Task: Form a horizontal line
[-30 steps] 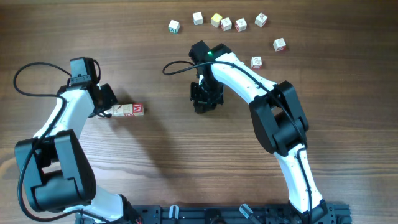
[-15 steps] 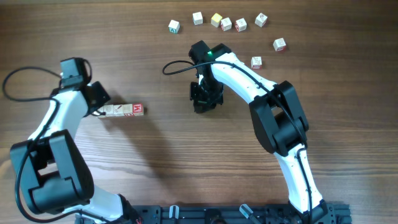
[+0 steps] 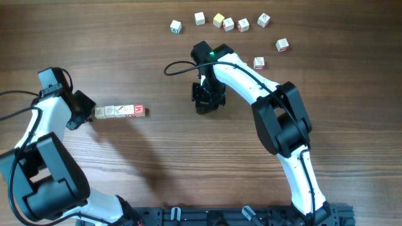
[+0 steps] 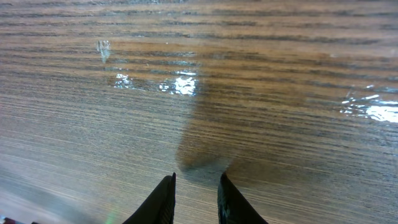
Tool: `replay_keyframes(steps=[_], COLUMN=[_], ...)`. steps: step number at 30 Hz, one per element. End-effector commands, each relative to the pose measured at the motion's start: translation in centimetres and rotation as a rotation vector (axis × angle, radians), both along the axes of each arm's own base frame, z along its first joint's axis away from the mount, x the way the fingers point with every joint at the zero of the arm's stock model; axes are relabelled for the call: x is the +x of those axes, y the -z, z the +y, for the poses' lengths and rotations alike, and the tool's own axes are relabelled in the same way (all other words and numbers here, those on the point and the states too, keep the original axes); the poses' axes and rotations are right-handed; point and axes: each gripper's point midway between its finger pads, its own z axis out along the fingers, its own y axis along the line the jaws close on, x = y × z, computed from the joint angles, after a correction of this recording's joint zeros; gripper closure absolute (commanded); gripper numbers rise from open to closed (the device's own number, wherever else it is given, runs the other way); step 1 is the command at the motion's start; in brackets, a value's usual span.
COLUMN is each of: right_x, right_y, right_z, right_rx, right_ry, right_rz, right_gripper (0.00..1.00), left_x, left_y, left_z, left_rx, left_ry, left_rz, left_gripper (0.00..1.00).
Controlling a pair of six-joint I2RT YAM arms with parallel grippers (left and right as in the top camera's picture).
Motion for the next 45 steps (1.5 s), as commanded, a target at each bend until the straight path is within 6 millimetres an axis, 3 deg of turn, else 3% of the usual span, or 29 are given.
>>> replay_keyframes(steps=[1,22,45], right_x=[-0.2,-0.2,-0.1], right_y=[3.4,3.4,3.4], right_z=[-1.5,-1.5,-1.4], right_rx=[-0.081,-0.080,-0.074], right_ry=[-0.016,-0.016,-0.015], right_rz=[0.010,0.008,0.006], right_gripper=[0.76,0.76,0.75], left_x=[0.9,1.2,2.1], left_y=[0.1,0.0,-0.3], left_z=[-1.5,-2.5,-2.0], left_rx=[-0.099,-0.148,-0.129], left_ry=[0.019,0.035,0.039], left_rz=[-0.038,-0.056,-0.095], left_gripper=[0.96,0.96,0.96])
